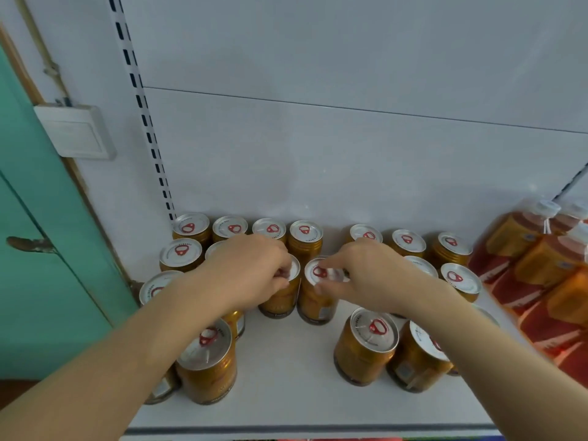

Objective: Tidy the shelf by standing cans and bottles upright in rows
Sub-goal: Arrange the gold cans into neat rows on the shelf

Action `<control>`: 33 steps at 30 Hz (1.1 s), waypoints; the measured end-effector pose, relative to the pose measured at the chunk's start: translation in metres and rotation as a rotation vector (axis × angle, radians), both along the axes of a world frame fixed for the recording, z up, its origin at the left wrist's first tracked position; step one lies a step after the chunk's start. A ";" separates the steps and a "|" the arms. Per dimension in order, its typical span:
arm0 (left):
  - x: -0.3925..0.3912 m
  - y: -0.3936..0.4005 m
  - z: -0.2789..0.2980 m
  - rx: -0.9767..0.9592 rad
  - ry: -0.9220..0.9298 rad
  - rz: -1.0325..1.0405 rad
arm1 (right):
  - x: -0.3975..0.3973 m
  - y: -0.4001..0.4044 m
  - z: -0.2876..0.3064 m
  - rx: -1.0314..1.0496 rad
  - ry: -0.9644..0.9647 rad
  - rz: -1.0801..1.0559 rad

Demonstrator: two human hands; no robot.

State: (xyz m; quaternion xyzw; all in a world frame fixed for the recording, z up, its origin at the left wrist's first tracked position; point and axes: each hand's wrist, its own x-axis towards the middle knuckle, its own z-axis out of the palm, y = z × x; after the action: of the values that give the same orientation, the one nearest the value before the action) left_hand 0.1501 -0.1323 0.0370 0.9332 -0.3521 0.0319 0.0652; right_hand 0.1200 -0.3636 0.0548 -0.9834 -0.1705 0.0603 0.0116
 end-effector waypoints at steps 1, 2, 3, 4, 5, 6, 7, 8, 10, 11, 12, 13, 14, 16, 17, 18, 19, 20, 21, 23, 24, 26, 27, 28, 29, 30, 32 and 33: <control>0.002 0.005 0.001 -0.005 0.005 0.017 | 0.001 0.004 -0.004 0.014 -0.033 0.001; 0.005 0.009 0.000 -0.013 0.002 0.032 | 0.002 0.008 -0.006 0.025 -0.049 0.000; 0.007 0.012 -0.001 -0.019 -0.004 0.044 | 0.004 0.010 -0.007 0.035 -0.061 0.007; 0.009 0.014 -0.003 -0.024 -0.012 0.051 | 0.005 0.013 -0.007 0.041 -0.067 0.011; 0.010 0.016 -0.005 -0.029 -0.016 0.057 | 0.007 0.015 -0.008 0.051 -0.072 0.012; 0.011 0.017 -0.007 -0.035 -0.015 0.062 | 0.009 0.017 -0.008 0.058 -0.074 0.007; 0.012 0.018 -0.009 -0.043 -0.012 0.067 | 0.011 0.019 -0.009 0.060 -0.085 0.001; 0.013 0.018 -0.010 -0.049 -0.008 0.071 | 0.012 0.019 -0.010 0.052 -0.096 -0.006; 0.016 0.020 -0.011 -0.062 -0.010 0.069 | 0.014 0.021 -0.012 0.035 -0.112 -0.019; 0.017 0.020 -0.011 -0.068 -0.014 0.063 | 0.015 0.020 -0.013 0.032 -0.116 -0.024; 0.018 0.021 -0.011 -0.072 -0.014 0.060 | 0.016 0.020 -0.014 0.028 -0.117 -0.029; 0.018 0.021 -0.011 -0.075 -0.006 0.061 | 0.017 0.020 -0.015 0.024 -0.120 -0.031; 0.018 0.021 -0.011 -0.077 0.006 0.064 | 0.018 0.021 -0.015 0.020 -0.117 -0.036; 0.017 0.022 -0.012 -0.078 0.015 0.066 | 0.018 0.021 -0.015 0.026 -0.109 -0.045; 0.018 0.021 -0.012 -0.077 0.017 0.065 | 0.018 0.020 -0.015 0.035 -0.104 -0.046; 0.019 0.021 -0.012 -0.076 0.023 0.064 | 0.018 0.019 -0.015 0.042 -0.098 -0.047; 0.020 0.021 -0.011 -0.074 0.033 0.064 | 0.018 0.018 -0.015 0.051 -0.097 -0.043; 0.020 0.021 -0.010 -0.073 0.039 0.063 | 0.017 0.016 -0.014 0.060 -0.098 -0.039; 0.020 0.021 -0.009 -0.072 0.034 0.062 | 0.015 0.014 -0.013 0.072 -0.110 -0.029; 0.018 0.019 -0.006 -0.083 0.007 0.053 | 0.010 0.007 -0.010 0.093 -0.157 -0.017; 0.015 0.016 -0.003 -0.104 -0.006 0.045 | 0.005 0.001 -0.007 0.100 -0.179 -0.024; 0.005 0.003 0.006 -0.136 -0.025 0.014 | -0.008 -0.014 -0.002 0.105 -0.208 -0.052; -0.002 -0.006 0.010 -0.142 -0.036 -0.018 | -0.016 -0.022 0.000 0.111 -0.224 -0.058; -0.011 -0.017 0.015 -0.146 -0.046 -0.058 | -0.025 -0.031 0.001 0.116 -0.242 -0.067; -0.020 -0.029 0.018 -0.141 -0.042 -0.094 | -0.033 -0.041 0.002 0.124 -0.268 -0.080; -0.028 -0.040 0.020 -0.130 -0.027 -0.127 | -0.043 -0.050 0.005 0.132 -0.290 -0.106; -0.042 -0.061 0.019 -0.118 0.002 -0.185 | -0.063 -0.067 0.008 0.128 -0.320 -0.156; -0.049 -0.070 0.016 -0.127 0.020 -0.200 | -0.073 -0.074 0.008 0.113 -0.313 -0.159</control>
State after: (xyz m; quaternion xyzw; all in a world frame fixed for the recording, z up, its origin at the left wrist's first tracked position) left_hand 0.1009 -0.2020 0.0534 0.8877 -0.4400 0.0381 0.1305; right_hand 0.0466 -0.4380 0.0633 -0.9890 -0.0949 -0.1044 0.0446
